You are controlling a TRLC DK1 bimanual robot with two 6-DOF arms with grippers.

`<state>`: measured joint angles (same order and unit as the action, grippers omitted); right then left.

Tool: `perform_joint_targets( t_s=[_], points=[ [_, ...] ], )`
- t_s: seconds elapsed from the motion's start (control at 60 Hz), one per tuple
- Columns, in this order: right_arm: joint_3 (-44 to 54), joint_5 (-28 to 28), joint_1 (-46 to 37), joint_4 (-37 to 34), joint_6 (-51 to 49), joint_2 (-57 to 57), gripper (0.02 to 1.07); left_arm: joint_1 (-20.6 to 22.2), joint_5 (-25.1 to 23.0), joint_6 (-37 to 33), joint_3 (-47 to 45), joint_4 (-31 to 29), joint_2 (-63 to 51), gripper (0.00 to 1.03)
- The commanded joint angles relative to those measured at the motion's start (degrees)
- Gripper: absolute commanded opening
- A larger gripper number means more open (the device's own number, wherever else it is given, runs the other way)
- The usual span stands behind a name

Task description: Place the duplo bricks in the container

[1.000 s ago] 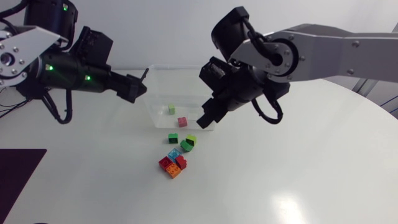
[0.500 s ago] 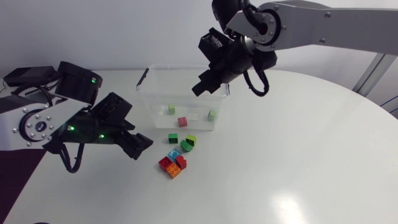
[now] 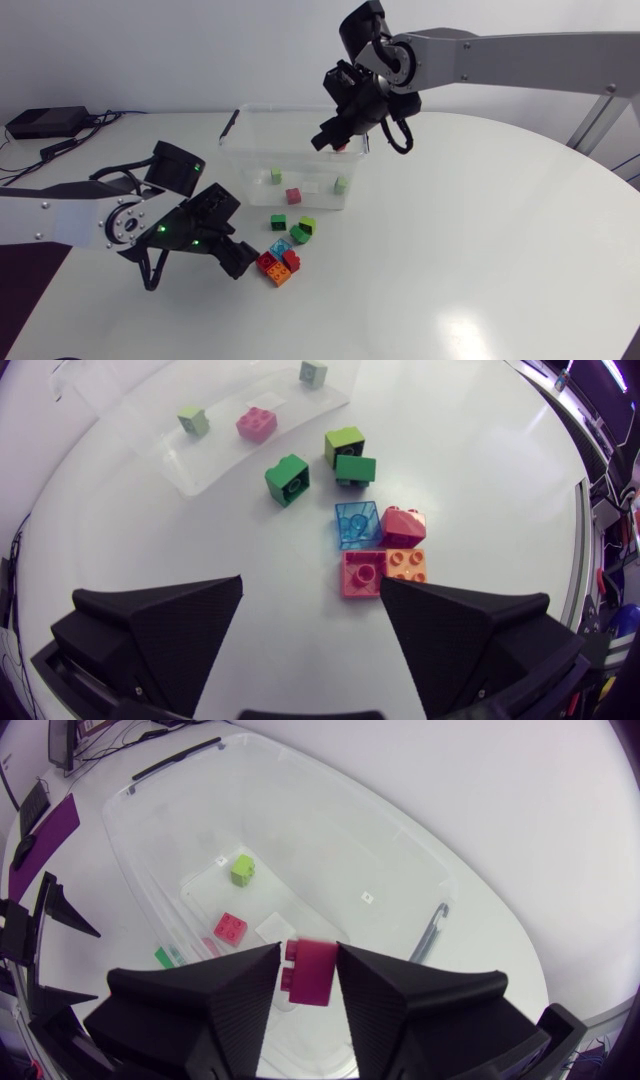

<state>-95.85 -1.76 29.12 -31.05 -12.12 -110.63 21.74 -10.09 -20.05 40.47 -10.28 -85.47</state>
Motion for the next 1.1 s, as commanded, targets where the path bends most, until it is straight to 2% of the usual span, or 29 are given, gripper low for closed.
perform_joint_targets(
  t_s=[0.0, 0.1, 0.183, 0.55, 0.717, 1.083],
  points=[
    [-1.9, -0.3, -0.6, 0.7, 1.0, -1.8, 0.74, 1.4, -0.4, -0.5, -1.3, 1.1, -2.1, 0.96],
    [-1.7, -0.3, -0.6, 0.9, 1.1, -1.7, 0.83, 2.2, -0.3, 0.3, -1.0, 2.3, -3.0, 0.96],
    [-0.8, -0.3, -0.7, 0.8, 1.1, -0.5, 0.87, 2.8, -0.2, 0.7, -0.7, 2.9, -4.2, 0.96],
    [5.9, -0.3, -1.1, 1.1, 0.7, 7.6, 0.88, 3.3, 3.8, 0.5, -0.4, 5.9, -9.9, 0.96],
    [8.0, -0.3, -0.8, 1.1, 0.5, 10.2, 0.88, 1.1, 4.0, -0.1, -0.3, 6.0, -8.7, 0.96],
    [11.3, -0.3, 0.0, 1.1, 0.1, 12.3, 0.88, 1.5, 2.8, 2.5, 1.6, -0.4, -0.5, 0.96]
  ],
)
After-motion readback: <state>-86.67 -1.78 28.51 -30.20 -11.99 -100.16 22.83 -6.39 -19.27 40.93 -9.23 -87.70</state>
